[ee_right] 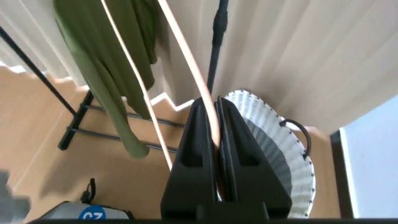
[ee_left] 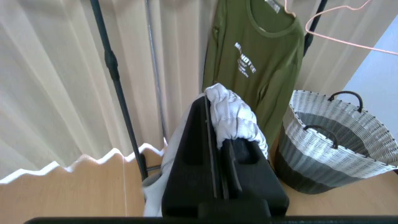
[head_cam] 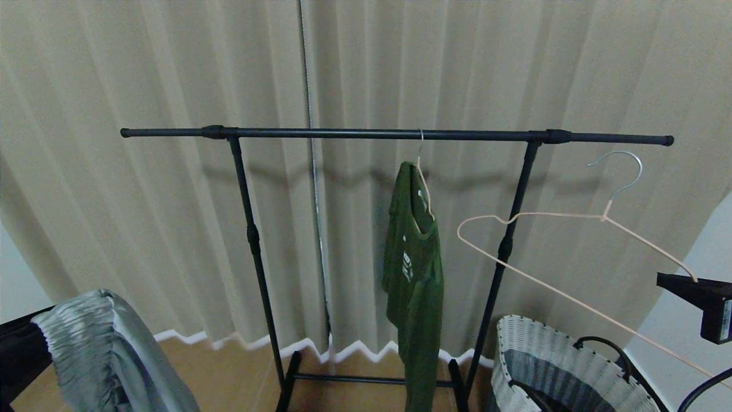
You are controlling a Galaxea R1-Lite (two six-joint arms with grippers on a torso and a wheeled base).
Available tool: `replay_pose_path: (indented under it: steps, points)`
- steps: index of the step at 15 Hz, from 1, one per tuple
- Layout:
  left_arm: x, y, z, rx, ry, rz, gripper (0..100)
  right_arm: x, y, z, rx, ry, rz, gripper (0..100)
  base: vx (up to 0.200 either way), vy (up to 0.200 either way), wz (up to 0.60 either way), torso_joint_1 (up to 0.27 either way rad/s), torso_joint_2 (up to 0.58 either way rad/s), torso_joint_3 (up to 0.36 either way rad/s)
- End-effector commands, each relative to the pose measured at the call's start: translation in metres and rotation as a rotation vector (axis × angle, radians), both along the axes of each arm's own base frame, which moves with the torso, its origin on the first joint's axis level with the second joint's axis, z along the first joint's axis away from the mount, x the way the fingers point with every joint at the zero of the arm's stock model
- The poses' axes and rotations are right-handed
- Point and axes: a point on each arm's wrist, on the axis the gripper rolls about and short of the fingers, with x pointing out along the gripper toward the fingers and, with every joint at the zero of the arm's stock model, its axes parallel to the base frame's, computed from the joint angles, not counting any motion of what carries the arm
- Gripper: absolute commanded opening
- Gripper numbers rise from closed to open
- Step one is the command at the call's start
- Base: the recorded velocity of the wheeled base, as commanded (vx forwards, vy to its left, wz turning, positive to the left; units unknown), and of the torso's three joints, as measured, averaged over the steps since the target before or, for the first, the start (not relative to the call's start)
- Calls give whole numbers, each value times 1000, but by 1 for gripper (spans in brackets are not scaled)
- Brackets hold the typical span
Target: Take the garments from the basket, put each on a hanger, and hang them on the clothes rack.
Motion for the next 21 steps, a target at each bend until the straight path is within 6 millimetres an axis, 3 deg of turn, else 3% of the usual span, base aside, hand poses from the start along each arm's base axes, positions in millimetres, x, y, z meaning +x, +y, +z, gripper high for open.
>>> replay_pose_path:
  steps: [1, 3, 9, 11, 16, 20, 21]
  points:
    - [3, -1, 1, 1, 8, -1, 0, -4, 5, 5, 1, -31, 39, 0, 0, 0, 0, 0, 0, 0]
    - [8, -2, 1, 8, 26, 0, 0, -7, 12, 6, 1, -44, 83, 0, 0, 0, 0, 0, 0, 0]
    - [50, -11, 30, 55, 31, 2, 0, -12, 47, 38, 99, -147, 287, 0, 0, 0, 0, 0, 0, 0]
    - [64, -15, 39, 59, 28, 9, 0, -10, 60, 36, 101, -128, 367, 0, 0, 0, 0, 0, 0, 0]
    - [123, -53, 61, 199, 188, 172, 0, 33, 105, 15, 100, 51, 495, 0, 0, 0, 0, 0, 0, 0]
    - [175, -74, 47, 267, 244, 338, 0, 24, 140, 11, 196, 128, 582, 0, 0, 0, 0, 0, 0, 0]
    - [176, -74, 47, 267, 245, 344, 0, 23, 141, 12, 198, 126, 588, 0, 0, 0, 0, 0, 0, 0]
